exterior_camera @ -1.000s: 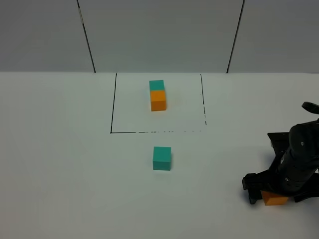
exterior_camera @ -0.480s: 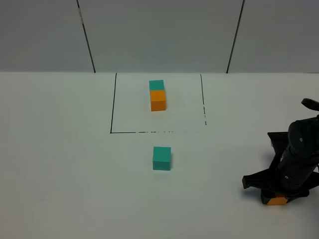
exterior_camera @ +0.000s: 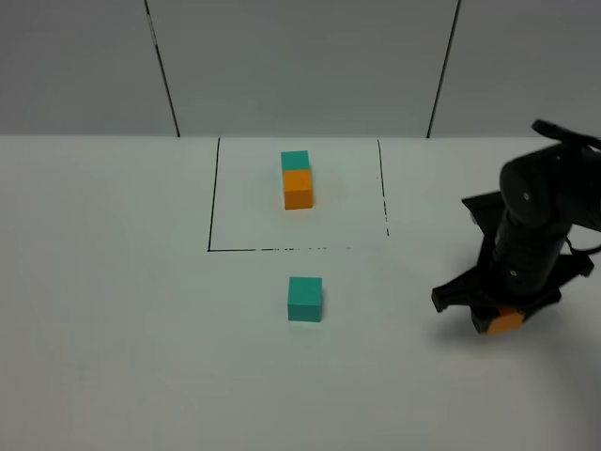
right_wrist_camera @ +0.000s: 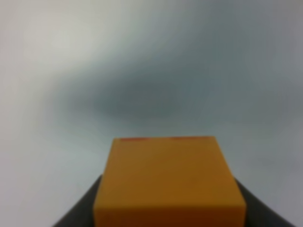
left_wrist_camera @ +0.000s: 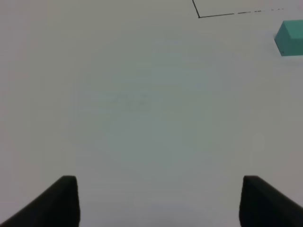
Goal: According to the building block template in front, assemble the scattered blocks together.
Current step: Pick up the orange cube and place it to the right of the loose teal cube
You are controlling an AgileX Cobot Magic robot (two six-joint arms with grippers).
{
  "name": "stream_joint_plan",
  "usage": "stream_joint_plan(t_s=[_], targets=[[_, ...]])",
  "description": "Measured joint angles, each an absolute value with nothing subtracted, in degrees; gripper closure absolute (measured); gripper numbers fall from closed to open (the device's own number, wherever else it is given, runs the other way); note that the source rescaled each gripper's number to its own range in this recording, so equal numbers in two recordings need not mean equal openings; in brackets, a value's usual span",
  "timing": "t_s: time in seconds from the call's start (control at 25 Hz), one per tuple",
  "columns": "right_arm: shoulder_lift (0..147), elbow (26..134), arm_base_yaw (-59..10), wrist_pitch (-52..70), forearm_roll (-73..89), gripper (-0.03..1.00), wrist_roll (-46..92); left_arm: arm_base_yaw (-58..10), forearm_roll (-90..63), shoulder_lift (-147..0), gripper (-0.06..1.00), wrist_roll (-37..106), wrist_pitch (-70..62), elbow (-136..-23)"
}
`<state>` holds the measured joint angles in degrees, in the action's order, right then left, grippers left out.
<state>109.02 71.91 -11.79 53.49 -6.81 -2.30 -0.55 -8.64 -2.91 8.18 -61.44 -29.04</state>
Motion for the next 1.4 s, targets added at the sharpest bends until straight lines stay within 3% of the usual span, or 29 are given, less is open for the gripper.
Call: stream_joint_plan(t_s=[0.24,0.64,0.8,1.16,1.4], targets=[[109.02,83.44,-15.79,59.03,-10.91,0.95,10.03,-0.55,-8.64,-2.91,0.44,8.18,-61.44,-29.04],[112.93,84.83,-23.02,58.18,-12.91,0.95,46.87,-0.55,-8.64,-2.91,0.44,8.18,-61.44,-29.04],[117.58,87.3,-25.18,59.52,-13.31,0.95,51.13,-0.55,-8.64,-2.91,0.44,8.18,-61.44,-29.04],[129.0,104.66,-26.01,69.12,-5.99,0.95,56.65,-0.55,-8.64,-2.91,0.44,8.18,-61.44,-29.04],[131.07,107.71,-26.08,69.4,-2.44,0.95,58.28,-0.55,-8.64,-2.91,0.44,8.18,-61.44,-29.04]])
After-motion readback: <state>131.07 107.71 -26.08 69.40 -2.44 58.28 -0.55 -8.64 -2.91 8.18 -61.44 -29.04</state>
